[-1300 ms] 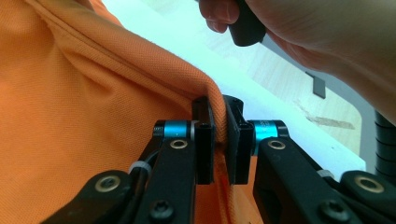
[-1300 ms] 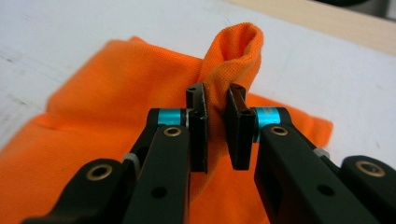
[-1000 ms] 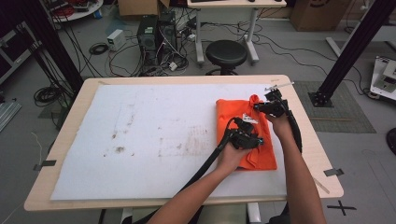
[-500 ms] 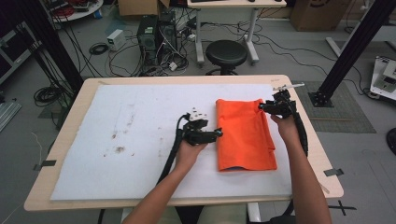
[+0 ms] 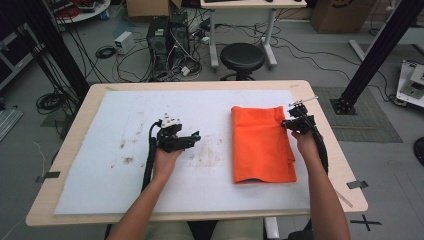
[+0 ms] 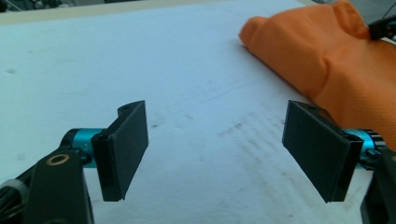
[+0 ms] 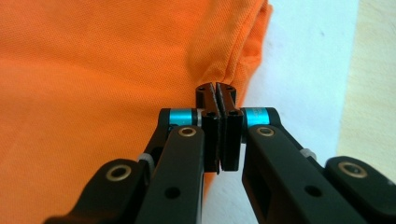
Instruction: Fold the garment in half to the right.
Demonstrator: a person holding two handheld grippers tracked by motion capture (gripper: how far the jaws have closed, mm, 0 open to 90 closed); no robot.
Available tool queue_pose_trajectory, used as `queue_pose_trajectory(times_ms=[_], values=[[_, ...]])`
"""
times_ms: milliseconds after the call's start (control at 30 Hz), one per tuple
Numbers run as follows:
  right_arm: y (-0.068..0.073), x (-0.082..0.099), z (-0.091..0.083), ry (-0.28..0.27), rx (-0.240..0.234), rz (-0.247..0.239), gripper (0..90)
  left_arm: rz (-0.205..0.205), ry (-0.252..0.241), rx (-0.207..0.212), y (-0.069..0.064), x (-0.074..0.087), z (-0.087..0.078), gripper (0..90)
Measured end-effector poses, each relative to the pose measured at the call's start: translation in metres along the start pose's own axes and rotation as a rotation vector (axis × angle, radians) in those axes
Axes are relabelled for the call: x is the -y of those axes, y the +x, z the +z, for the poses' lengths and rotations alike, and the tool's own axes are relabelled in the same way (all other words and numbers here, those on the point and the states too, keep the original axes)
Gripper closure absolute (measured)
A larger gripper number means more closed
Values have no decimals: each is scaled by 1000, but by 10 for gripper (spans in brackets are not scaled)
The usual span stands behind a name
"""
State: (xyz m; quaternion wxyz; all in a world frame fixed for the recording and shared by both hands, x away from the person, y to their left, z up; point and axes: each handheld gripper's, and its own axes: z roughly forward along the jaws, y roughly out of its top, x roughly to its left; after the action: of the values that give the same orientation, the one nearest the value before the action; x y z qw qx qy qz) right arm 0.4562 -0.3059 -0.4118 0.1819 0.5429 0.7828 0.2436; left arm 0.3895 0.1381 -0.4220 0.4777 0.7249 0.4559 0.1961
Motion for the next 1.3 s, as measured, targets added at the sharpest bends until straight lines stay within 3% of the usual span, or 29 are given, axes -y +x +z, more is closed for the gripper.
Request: queue_pose_trajectory(times_ms=[67,200,267,333,467,567,667,800,867,967,1067,1300], values=[[-3,1,-2,18,29,5,899,-2,-12,-18,11,-2,-7,227],[-6,1,-4,37,34,4,877,-4,-36,-43,29,-3,-18,227],[-8,-3,-10,-19,21,21,751,-2,-37,-51,35,-2,-21,227],[-9,-9,-14,-61,3,35,685,6,-42,-60,43,0,-23,227],[-6,-29,-13,-96,-9,22,666,22,-64,-63,55,1,-29,227],[-1,-43,1,-111,-17,13,668,56,-60,-69,65,2,-33,227],[3,-49,20,-91,-2,8,713,116,-46,-77,74,-1,-37,227],[1,-46,47,11,48,9,753,121,-48,-85,82,-6,-44,227],[-1,-44,51,20,88,17,779,109,-48,-91,87,-6,-47,227],[-3,-45,47,12,182,6,781,110,-46,-102,88,-3,-49,227],[-7,-44,38,-24,135,44,748,110,-53,-93,87,1,-51,227],[1,-38,-3,-123,54,13,671,106,-66,-62,82,11,-52,217]])
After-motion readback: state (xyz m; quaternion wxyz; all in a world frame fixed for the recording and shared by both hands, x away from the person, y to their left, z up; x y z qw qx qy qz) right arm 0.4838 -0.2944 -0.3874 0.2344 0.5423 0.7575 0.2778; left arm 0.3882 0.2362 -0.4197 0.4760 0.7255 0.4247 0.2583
